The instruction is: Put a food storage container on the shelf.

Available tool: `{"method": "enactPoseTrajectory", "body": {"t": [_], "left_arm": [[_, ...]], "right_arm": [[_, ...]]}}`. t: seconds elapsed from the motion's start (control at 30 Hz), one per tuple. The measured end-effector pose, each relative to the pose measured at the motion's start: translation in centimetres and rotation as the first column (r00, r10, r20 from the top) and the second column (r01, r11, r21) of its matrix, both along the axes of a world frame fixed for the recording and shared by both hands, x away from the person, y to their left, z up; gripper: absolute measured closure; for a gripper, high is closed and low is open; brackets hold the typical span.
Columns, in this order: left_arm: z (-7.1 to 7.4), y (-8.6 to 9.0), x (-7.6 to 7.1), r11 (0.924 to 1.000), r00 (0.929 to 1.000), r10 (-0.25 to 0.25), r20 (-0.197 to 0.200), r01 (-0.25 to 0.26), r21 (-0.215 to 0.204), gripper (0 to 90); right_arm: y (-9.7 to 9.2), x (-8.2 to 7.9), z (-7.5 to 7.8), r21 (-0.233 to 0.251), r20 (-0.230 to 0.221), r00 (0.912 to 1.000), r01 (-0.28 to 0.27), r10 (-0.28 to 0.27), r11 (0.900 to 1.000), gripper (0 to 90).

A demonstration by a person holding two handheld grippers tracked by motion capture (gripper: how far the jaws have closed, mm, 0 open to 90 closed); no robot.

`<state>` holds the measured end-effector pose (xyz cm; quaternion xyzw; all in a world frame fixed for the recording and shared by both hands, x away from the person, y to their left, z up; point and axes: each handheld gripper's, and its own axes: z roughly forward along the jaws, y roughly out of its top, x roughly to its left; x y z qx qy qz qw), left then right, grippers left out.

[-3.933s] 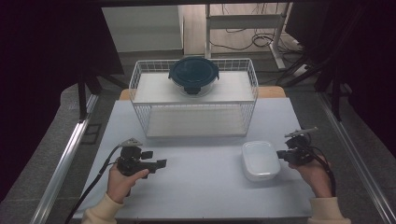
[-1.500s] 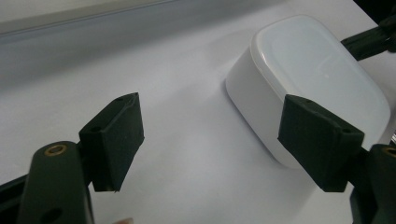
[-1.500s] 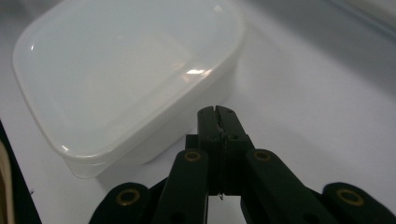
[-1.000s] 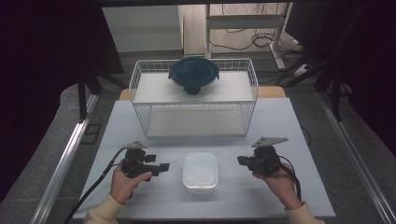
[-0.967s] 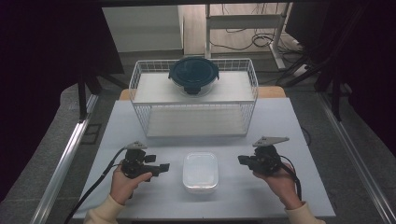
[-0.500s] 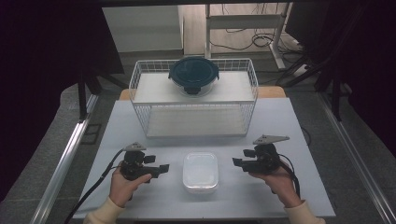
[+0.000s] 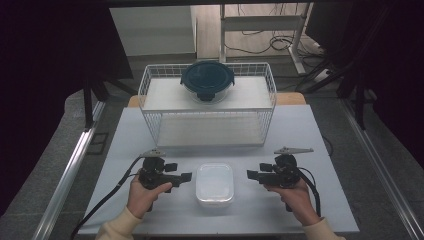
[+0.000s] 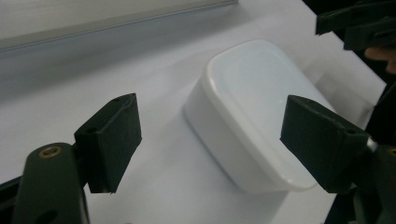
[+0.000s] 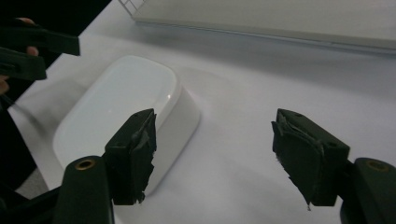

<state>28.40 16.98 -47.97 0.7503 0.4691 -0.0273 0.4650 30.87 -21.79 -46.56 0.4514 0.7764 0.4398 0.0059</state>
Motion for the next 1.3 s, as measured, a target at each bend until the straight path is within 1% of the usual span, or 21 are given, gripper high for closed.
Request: {"method": "enactPoseTrajectory", "body": {"t": [0.13, 0.17, 0.2, 0.27, 0.3, 0.33, 0.37, 0.4, 0.47, 0.53, 0.57, 0.6, 0.63, 0.67, 0.77, 0.8, 0.83, 0.93, 1.03, 1.2, 1.3], "left_arm": [[0.1, 0.2, 0.5, 0.9982, 0.9982, 0.011, -0.059, -0.015, -0.058, 22.6], [0.3, 0.3, 0.7, 0.9947, 0.9966, 0.007, -0.082, -0.015, -0.102, 23.1], [0.7, 0.3, 0.8, 0.9858, 0.9934, 0.014, -0.113, -0.033, -0.165, 24.0], [1.1, 0.1, 0.9, 0.9874, 0.9934, 0.015, -0.114, -0.033, -0.155, 24.1], [1.5, -0.2, 1.0, 0.9906, 0.9941, 0.014, -0.108, -0.028, -0.134, 23.9], [1.7, -0.3, 1.0, 0.9911, 0.994, 0.015, -0.109, -0.03, -0.129, 23.6], [1.7, -0.4, 1.0, 0.9897, 0.9933, 0.017, -0.114, -0.033, -0.139, 23.6], [1.5, -0.5, 0.9, 0.9906, 0.9929, 0.023, -0.117, -0.038, -0.131, 23.5], [1.2, -0.6, 0.8, 0.9909, 0.9922, 0.023, -0.122, -0.039, -0.129, 23.6], [0.3, -0.9, 0.8, 0.9896, 0.9891, -0.001, -0.148, -0.02, -0.143, 23.8], [-0.1, -1.0, 0.8, 0.99, 0.9855, -0.015, -0.169, -0.009, -0.141, 24.0], [-0.7, -1.2, 0.8, 0.9872, 0.9807, -0.026, -0.194, -0.006, -0.159, 24.2], [-0.7, -1.2, 0.8, 0.9872, 0.9807, -0.026, -0.194, -0.006, -0.159, 24.7], [-1.0, -1.3, 0.9, 0.99, 0.9811, -0.029, -0.191, 0.002, -0.141, 25.6], [-1.5, -1.2, 0.9, 0.9888, 0.9793, -0.028, -0.2, -0.002, -0.149, 29.3], [-1.9, -1.3, 0.8, 0.9891, 0.9759, -0.034, -0.216, 0.002, -0.147, 30.9], [-2.0, -1.3, 0.8, 0.9892, 0.9749, -0.037, -0.219, 0.005, -0.146, 32.2], [-2.2, -1.4, 0.6, 0.99, 0.9748, -0.046, -0.218, 0.016, -0.14, 33.4], [-2.3, -1.4, 0.7, 0.9889, 0.9751, -0.049, -0.217, 0.017, -0.148, 36.6], [-3.2, -1.4, 0.8, 0.9813, 0.9682, -0.038, -0.247, -0.01, -0.192, 41.3], [-3.8, -1.6, 0.9, 0.9763, 0.9613, -0.058, -0.269, -0.002, -0.217, 43.8]], "right_arm": [[0.9, 0.2, -0.2, 0.011, -0.018, 0.9997, -0.017, 0.017, 0.9998, 29.1], [1.2, 0.3, -0.1, 0.014, -0.026, 0.9995, -0.016, 0.016, 0.9998, 29.1], [1.6, 0.8, 0.3, 0.03, -0.039, 0.9992, -0.006, 0.007, 0.9995, 29.6], [1.8, 1.1, 0.4, 0.028, -0.043, 0.999, -0.005, 0.006, 0.9996, 29.9], [2.3, 1.4, 0.8, 0.016, -0.047, 0.9989, -0.009, 0.009, 0.9998, 30.2], [3.2, 1.6, 1.3, 0.014, -0.052, 0.9984, -0.022, 0.023, 0.9997, 30.5], [3.2, 1.6, 1.3, 0.014, -0.052, 0.9984, -0.022, 0.023, 0.9997, 30.5], [4.2, 1.5, 1.6, 0.012, -0.037, 0.9986, -0.039, 0.039, 0.9992, 30.6], [4.5, 1.3, 1.6, 0.017, -0.03, 0.9986, -0.043, 0.044, 0.9989, 30.8], [5.1, 1.2, 1.2, 0.027, -0.035, 0.9979, -0.054, 0.055, 0.9981, 31.9], [5.3, 1.2, 0.8, 0.019, -0.053, 0.9962, -0.068, 0.069, 0.9975, 31.9], [5.5, 1.0, 0.2, 0.025, -0.064, 0.9958, -0.065, 0.066, 0.9976, 34.0], [5.5, 1.0, 0.2, 0.025, -0.064, 0.9958, -0.065, 0.066, 0.9976, 34.0], [5.5, 0.9, -0.1, 0.034, -0.083, 0.9943, -0.065, 0.067, 0.9973, 34.7], [5.3, 0.6, -0.4, 0.037, -0.088, 0.9941, -0.06, 0.063, 0.9975, 36.8], [5.2, 0.5, -0.6, 0.035, -0.091, 0.9939, -0.059, 0.062, 0.9976, 37.3], [5.2, 0.4, -0.7, 0.035, -0.097, 0.9935, -0.057, 0.06, 0.9977, 38.5], [5.1, 0.3, -1.0, 0.036, -0.108, 0.992, -0.06, 0.064, 0.9975, 40.2], [4.8, 0.3, -1.5, 0.041, -0.133, 0.99, -0.042, 0.047, 0.9983, 41.9], [4.6, 0.0, -2.3, 0.093, -0.178, 0.9825, -0.038, 0.054, 0.9949, 44.9], [4.5, -0.1, -2.5, 0.103, -0.187, 0.9809, -0.037, 0.056, 0.994, 46.7]]}}
